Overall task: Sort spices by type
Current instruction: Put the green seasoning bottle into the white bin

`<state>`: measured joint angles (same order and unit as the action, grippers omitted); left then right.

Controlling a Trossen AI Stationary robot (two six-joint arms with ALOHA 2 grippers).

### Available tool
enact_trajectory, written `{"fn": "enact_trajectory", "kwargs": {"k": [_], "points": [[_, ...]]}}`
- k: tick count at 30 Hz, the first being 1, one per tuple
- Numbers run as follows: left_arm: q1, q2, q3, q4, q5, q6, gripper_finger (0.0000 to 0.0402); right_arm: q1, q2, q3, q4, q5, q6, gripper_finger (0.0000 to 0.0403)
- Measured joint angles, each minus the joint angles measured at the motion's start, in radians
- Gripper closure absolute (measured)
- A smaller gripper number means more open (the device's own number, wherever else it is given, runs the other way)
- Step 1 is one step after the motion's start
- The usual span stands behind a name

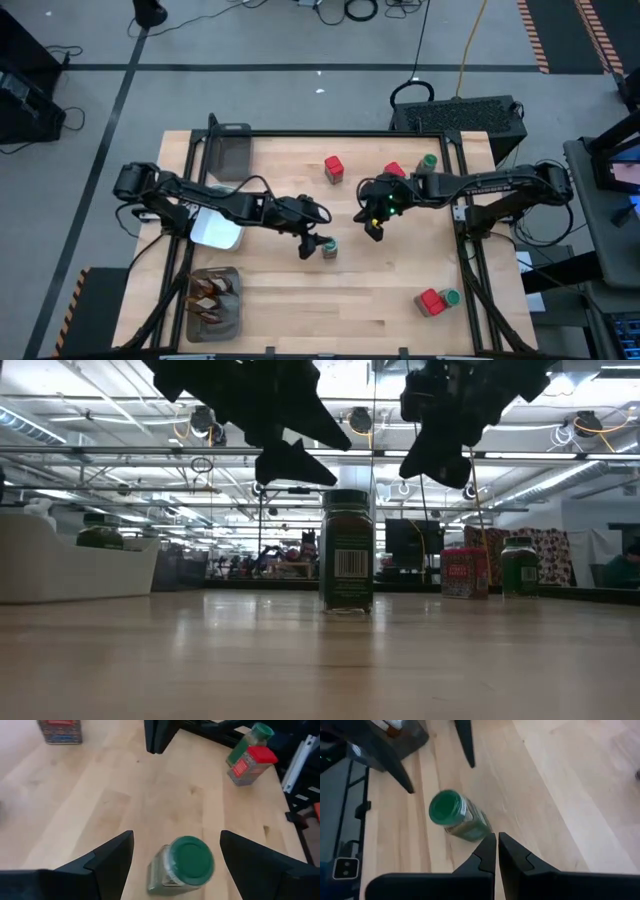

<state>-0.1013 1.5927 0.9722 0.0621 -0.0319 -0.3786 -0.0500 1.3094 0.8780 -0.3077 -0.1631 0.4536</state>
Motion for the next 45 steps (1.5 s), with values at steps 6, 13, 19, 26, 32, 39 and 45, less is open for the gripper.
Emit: {"fn": "enact_trajectory", "kwargs": {"k": [6,13,19,26,32,39,45], "points": [[-0.011,0.007,0.0,0.037,-0.009,0.018,0.0102,0.032,0.0,0.0,-0.024,0.042,0.042,0.0403],[-0.058,0.038,-0.001,0.05,-0.086,0.105,0.0102,0.037,0.0,0.0,-0.017,0.042,0.059,0.0403],[-0.068,0.094,0.0,0.122,-0.1,0.124,0.0102,0.039,0.0,0.0,-0.013,0.042,0.096,0.0403],[-0.088,0.128,-0.001,0.13,-0.104,0.123,0.0102,0.057,0.0,0.0,-0.013,0.049,0.13,0.0403],[-0.089,0.141,0.0,0.133,-0.127,0.125,0.0102,0.072,0.0,0.0,-0.013,0.088,0.137,0.0403],[-0.089,0.146,-0.001,0.112,-0.11,0.13,0.0102,0.072,0.0,-0.001,-0.018,0.089,0.115,0.0403],[-0.08,0.146,-0.001,0.11,-0.106,0.13,0.0108,0.072,0.0,-0.001,-0.019,0.09,0.092,0.0403]]}}
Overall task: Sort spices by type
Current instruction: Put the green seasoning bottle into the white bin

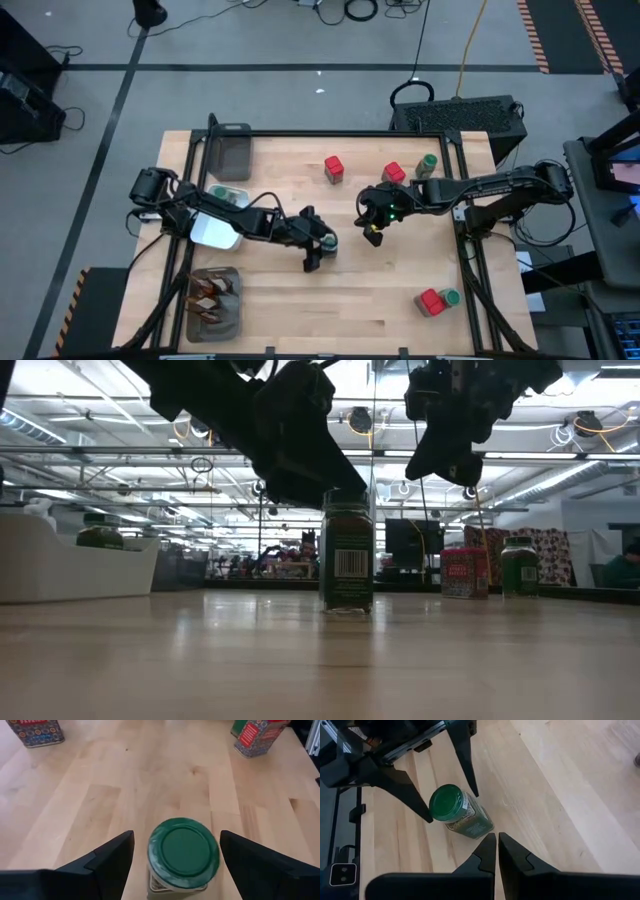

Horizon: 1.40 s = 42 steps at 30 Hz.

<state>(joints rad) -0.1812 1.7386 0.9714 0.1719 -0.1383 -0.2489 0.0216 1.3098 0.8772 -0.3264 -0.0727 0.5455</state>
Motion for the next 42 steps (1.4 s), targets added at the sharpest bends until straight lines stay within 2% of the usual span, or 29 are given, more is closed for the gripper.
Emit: {"fn": "enact_trajectory", "kwargs": {"k": [13,23,30,34,42], "points": [[0.027,-0.003,0.001,-0.024,0.075,0.027,0.0191,-0.001,0.0,0.0,-0.001,0.0,-0.011,0.0403],[0.092,-0.024,0.003,-0.099,0.321,0.286,0.0188,-0.001,0.0,0.0,-0.002,0.0,-0.015,0.0403],[0.114,-0.031,0.001,-0.132,0.57,0.52,0.0187,-0.001,0.001,0.0,-0.006,0.0,-0.015,0.0403],[0.117,-0.048,-0.003,-0.156,0.661,0.504,0.0187,-0.001,0.001,0.0,-0.011,0.0,-0.016,0.0403],[0.117,-0.126,-0.002,-0.265,0.721,0.528,0.0187,-0.001,0.001,0.0,-0.013,0.0,-0.036,0.0403]]}}
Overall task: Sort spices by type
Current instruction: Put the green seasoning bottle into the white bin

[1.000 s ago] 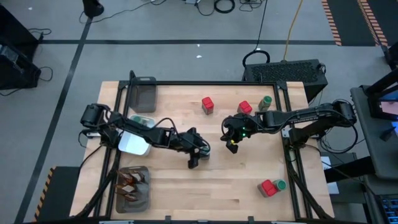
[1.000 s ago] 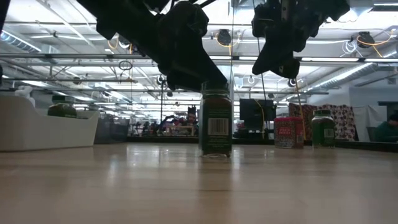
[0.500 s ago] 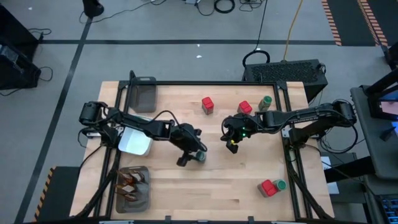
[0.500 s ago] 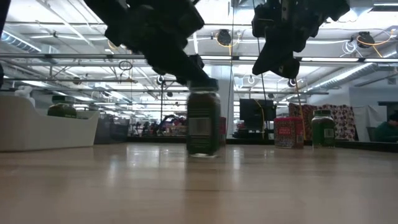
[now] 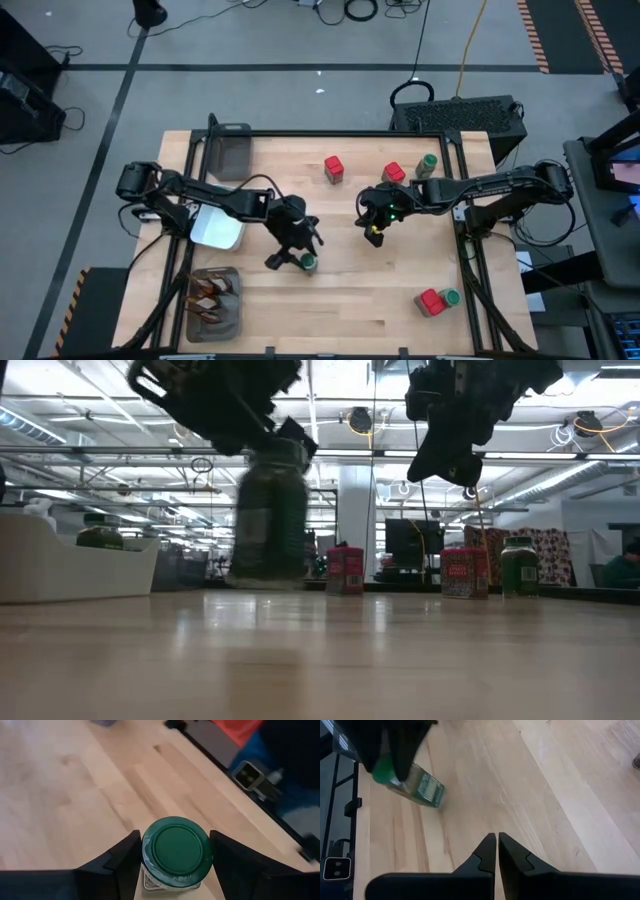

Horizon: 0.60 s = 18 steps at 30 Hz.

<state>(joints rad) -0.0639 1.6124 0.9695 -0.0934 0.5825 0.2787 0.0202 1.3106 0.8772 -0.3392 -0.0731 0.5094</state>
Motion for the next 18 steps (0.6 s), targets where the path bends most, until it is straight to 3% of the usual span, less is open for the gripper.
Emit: {"fn": "enact_trajectory", "kwargs": {"k": [11,18], "points": [[-0.002,-0.024,0.001,-0.235,0.017,0.229,0.0187,-0.015,0.0,0.0,-0.004,0.002,-0.008,0.0403],[-0.002,-0.025,0.001,-0.238,0.003,0.2,0.0184,-0.02,0.0,0.0,-0.003,0.002,-0.007,0.0403]]}}
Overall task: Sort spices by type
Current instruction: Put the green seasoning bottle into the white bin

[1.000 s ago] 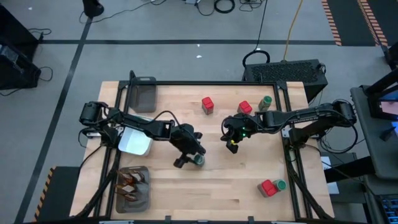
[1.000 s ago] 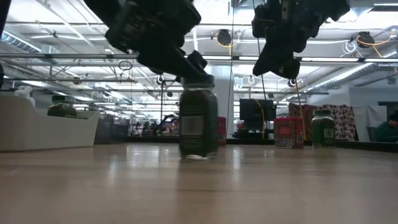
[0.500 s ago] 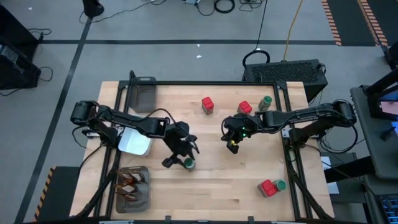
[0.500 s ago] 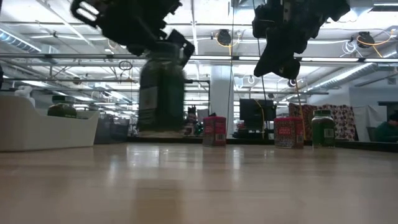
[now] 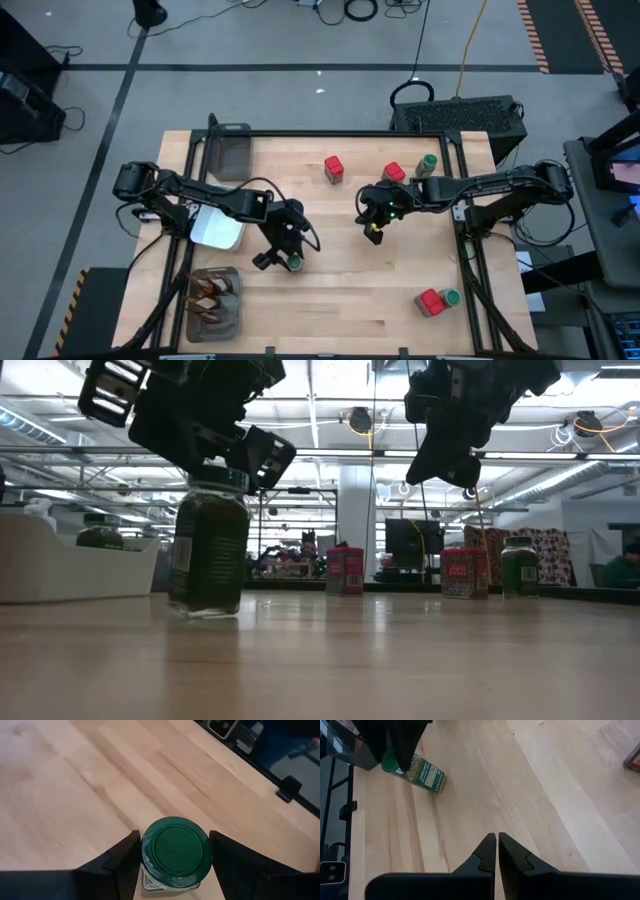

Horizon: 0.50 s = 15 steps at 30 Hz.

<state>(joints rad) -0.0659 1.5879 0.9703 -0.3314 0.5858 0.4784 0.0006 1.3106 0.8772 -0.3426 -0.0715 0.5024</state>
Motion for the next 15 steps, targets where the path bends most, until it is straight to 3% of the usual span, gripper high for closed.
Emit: {"fn": "enact_trajectory", "kwargs": {"k": [6,15], "points": [[0.0,-0.002,0.002,-0.003,-0.088,-0.051,0.015,0.0,0.0,0.0,0.0,0.0,0.0,0.0403],[0.0,-0.013,0.002,-0.026,-0.1,-0.054,0.0095,-0.018,0.0,0.0,0.0,-0.001,-0.014,0.0403]]}}
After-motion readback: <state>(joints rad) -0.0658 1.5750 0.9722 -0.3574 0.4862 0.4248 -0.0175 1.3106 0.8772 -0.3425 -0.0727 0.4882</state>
